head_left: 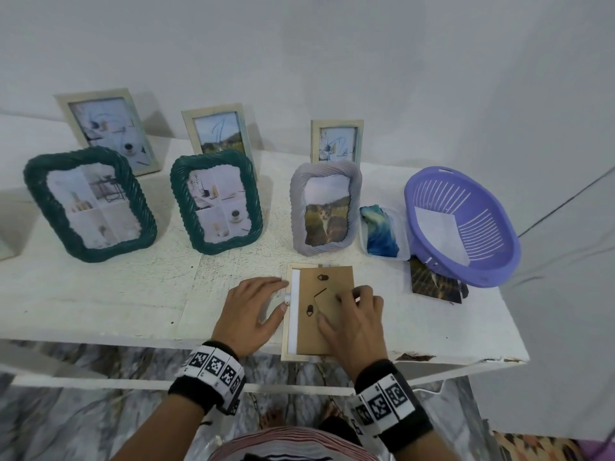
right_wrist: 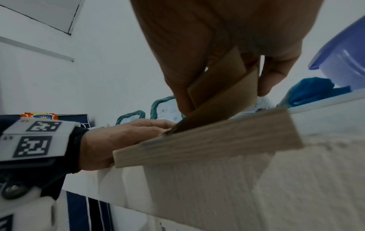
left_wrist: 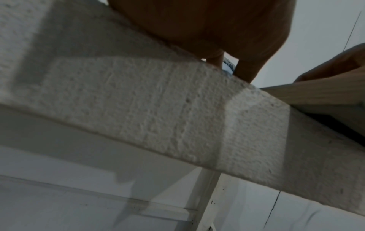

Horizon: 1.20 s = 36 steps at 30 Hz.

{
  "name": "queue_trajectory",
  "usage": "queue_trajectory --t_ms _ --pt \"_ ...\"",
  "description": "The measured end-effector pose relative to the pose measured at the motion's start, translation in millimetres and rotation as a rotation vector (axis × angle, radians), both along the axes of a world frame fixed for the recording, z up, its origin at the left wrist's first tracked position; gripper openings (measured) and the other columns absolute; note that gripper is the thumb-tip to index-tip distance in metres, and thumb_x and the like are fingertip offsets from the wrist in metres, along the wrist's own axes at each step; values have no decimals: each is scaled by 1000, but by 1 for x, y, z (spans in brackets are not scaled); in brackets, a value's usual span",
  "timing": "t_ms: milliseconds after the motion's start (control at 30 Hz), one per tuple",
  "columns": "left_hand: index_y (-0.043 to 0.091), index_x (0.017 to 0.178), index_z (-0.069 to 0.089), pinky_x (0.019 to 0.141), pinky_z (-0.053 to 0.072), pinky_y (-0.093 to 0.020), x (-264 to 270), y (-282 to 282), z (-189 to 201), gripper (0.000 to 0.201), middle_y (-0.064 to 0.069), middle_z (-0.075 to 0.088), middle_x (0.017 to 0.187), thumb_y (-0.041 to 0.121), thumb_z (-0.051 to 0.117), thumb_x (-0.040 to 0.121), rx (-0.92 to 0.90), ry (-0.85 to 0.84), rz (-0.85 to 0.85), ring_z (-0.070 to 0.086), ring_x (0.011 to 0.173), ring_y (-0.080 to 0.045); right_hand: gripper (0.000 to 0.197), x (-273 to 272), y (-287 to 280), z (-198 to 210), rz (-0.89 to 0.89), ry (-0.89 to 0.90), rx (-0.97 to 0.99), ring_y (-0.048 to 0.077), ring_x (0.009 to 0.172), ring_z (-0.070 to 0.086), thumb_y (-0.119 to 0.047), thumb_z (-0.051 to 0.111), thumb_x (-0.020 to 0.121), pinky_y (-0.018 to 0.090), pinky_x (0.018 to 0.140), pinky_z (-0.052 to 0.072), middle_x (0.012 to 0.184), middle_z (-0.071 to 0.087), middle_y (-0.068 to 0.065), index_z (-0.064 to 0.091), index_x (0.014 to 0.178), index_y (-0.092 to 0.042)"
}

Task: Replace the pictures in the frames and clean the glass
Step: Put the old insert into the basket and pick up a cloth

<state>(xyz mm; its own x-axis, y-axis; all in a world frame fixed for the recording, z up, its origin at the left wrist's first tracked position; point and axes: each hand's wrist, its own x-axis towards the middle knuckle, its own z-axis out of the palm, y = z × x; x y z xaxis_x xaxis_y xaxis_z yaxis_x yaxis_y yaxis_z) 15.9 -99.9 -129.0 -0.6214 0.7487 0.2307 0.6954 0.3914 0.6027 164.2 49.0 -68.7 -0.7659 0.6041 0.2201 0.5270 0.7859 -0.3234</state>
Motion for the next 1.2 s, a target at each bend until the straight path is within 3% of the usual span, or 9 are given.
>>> queue_trajectory --t_ms 133,267,367,467,567,733,967,1200 --pt "33 131 58 97 30 -29 0 0 2 47 18 54 133 54 41 92 0 -6 -3 41 124 -6 37 -7 -6 -6 27 -46 -16 27 78 50 -42 76 68 37 66 50 91 53 10 64 86 -12" --pt "32 131 58 98 32 -32 1 0 2 47 17 55 133 53 40 93 3 -17 1 42 124 -7 40 -4 -5 -10 71 -57 -39 27 82 49 -50 53 78 36 66 48 95 54 9 67 88 -15" --pt "32 131 58 98 34 -33 0 0 2 46 17 56 132 51 41 93 7 -21 3 43 123 -7 35 6 13 -11 156 -10 -209 26 91 48 -40 48 83 34 75 46 105 54 8 70 98 -18" --pt "32 131 58 97 34 -34 0 0 2 46 16 57 132 50 42 92 5 -17 2 44 122 -8 29 19 43 -13 226 38 -393 23 97 54 -21 58 85 34 81 51 108 53 4 69 111 -15" --pt "32 130 58 97 35 -34 0 0 2 45 16 57 131 50 42 92 2 -15 3 44 122 -8 27 27 68 -9 300 -61 -425 15 96 55 -15 63 87 24 82 49 106 54 -3 67 113 -20" --pt "32 131 58 96 37 -35 -1 0 1 44 16 57 131 49 43 92 5 -20 -4 46 122 -9 17 22 82 0 412 -204 -383 7 86 49 -29 66 88 16 73 36 99 58 -8 63 105 -29" --pt "29 131 58 95 37 -38 -1 0 2 46 14 58 131 50 41 93 6 -23 -20 45 122 -10 15 1 98 10 507 -403 -483 8 80 48 -35 67 86 22 76 41 94 49 -6 55 95 -31" --pt "30 130 58 96 32 -34 1 0 3 47 20 56 126 50 43 90 12 -50 -1 41 123 -5 24 -9 91 -2 524 -351 -350 16 76 44 -34 62 89 28 67 34 84 48 -3 42 81 -23"
